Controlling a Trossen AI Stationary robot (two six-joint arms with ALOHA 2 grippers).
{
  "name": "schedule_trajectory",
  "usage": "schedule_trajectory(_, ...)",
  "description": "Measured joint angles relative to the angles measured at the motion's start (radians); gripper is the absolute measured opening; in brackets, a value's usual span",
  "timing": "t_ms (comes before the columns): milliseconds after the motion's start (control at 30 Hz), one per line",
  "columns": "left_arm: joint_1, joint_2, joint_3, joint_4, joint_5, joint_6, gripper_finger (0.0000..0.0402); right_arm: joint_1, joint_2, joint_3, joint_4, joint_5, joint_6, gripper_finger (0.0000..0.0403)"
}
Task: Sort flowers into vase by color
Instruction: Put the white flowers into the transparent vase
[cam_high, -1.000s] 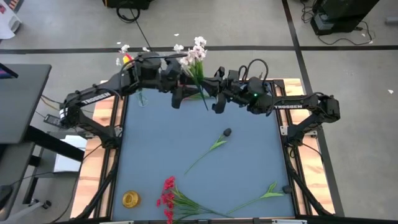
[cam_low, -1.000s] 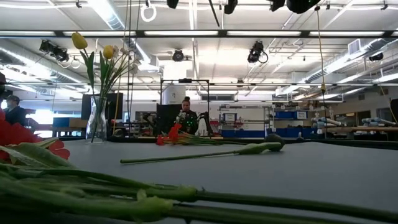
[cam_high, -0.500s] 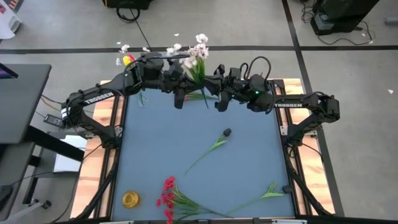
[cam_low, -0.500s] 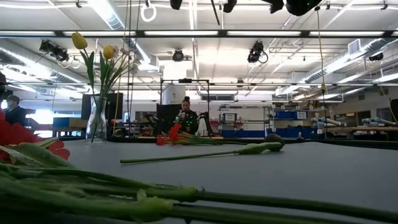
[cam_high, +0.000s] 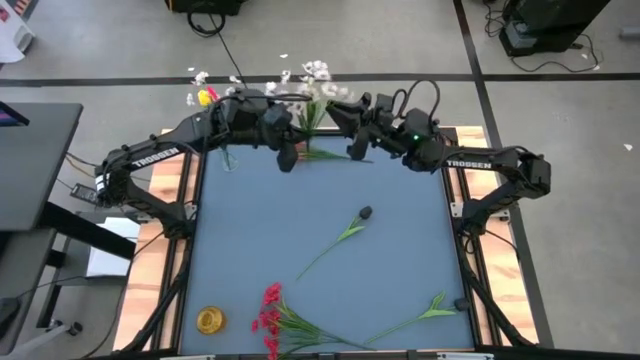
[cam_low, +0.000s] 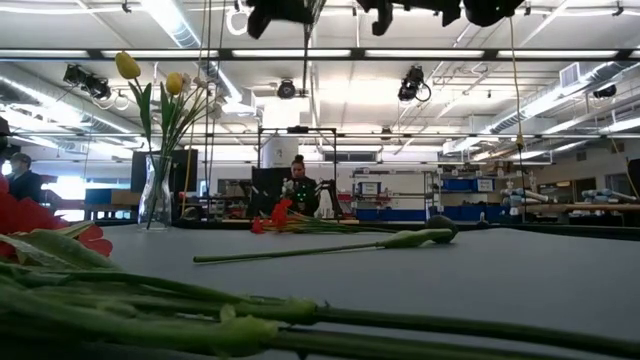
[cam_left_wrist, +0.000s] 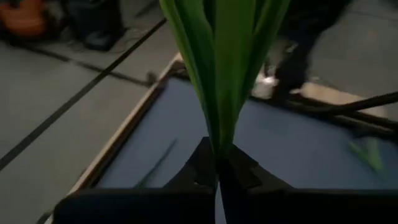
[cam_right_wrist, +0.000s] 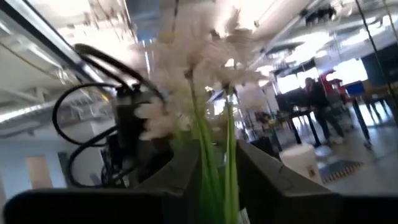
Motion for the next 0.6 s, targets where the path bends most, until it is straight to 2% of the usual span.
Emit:
schedule_trajectory(133,0.038,-0.061,-0.134,0.111,-0.021,-0.034,0.0004,-0.016,-0.031,0.000,-0.114,-0.004,-0.004,0.0127)
schedule_trajectory(367,0.116,-0.261,-0.423,0.183,-0.139,-0.058,0.0004,-0.021,-0.074,0.000,-0.267,-0.004,-0.051,0.0134)
schedule_trajectory(600,0.148,-0.514,-0.605,0.170,-0.382,-0.037,0.0004,-0.032,-0.074,0.000,-0.310,-0.004,-0.050,0.0135)
